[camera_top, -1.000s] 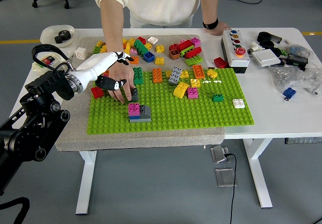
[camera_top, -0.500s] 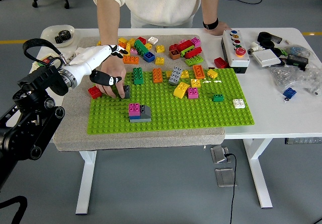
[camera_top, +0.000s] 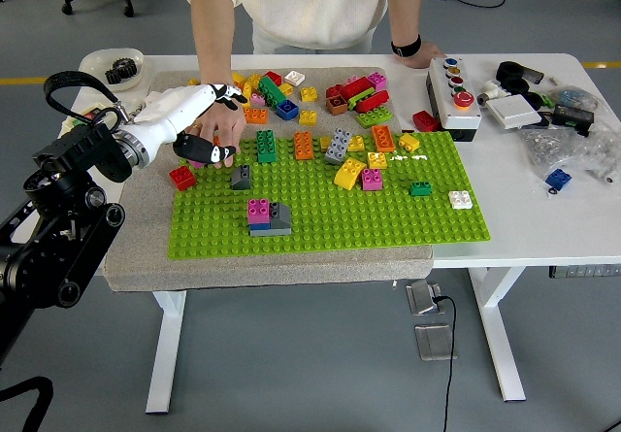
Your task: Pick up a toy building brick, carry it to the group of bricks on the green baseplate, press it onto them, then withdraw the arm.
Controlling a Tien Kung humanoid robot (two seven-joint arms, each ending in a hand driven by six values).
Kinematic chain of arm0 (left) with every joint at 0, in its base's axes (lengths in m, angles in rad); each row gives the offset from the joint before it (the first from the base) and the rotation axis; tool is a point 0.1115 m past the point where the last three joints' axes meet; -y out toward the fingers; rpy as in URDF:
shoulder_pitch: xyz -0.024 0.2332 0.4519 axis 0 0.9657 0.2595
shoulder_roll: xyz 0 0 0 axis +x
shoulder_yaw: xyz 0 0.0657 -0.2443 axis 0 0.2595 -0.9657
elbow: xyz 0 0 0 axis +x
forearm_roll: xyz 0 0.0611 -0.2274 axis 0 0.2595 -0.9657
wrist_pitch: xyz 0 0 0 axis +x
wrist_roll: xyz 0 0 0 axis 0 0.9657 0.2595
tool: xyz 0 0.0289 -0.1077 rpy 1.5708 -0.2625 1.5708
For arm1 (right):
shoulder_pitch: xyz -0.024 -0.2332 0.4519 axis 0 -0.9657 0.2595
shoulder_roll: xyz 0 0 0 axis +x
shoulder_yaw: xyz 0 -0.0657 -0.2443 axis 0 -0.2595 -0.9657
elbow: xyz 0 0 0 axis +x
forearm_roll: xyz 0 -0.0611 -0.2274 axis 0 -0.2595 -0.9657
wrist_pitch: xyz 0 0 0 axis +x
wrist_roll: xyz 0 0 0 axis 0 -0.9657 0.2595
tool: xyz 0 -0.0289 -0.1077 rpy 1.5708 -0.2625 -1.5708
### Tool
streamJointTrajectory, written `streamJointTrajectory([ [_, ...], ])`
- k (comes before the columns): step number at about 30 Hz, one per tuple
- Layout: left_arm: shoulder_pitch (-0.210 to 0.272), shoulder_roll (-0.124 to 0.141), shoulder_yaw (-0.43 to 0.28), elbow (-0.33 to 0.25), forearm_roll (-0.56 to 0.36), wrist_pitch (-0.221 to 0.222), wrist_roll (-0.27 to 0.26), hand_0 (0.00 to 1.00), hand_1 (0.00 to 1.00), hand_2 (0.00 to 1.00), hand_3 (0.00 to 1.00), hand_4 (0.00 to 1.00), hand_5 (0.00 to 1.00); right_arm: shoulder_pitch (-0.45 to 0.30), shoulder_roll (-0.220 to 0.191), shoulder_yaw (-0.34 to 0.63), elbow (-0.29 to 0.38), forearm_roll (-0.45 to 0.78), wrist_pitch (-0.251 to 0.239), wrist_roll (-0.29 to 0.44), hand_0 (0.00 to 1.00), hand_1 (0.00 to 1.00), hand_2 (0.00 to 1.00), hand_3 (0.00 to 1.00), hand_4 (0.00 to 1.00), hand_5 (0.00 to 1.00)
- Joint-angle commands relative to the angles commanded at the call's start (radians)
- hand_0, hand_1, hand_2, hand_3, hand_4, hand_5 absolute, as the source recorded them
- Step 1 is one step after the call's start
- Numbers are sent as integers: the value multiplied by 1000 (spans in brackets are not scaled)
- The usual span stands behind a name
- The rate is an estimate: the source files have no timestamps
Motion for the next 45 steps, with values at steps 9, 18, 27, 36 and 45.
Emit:
streamJointTrajectory([
  [9,0,-9,9,26,7,29,-5,769,745,650,683,669,56,-2,0,-4,0,-2,1,0,741,640,692,561,813,496],
  [18,1,-22,21,63,5,41,-14,755,738,642,701,678,47,-2,1,-7,0,-6,2,0,741,640,692,561,813,497],
  [27,-3,-28,27,85,-1,42,-23,765,754,674,756,752,59,-2,-1,-8,0,-8,3,0,740,641,692,560,813,497],
  [36,-9,-34,65,146,8,51,-49,797,778,697,762,775,74,-1,0,-9,0,-9,5,1,740,641,692,560,813,497],
  [45,-34,-47,78,195,44,68,-62,854,812,760,768,810,87,2,-1,-8,0,-5,5,1,740,640,693,560,813,498],
])
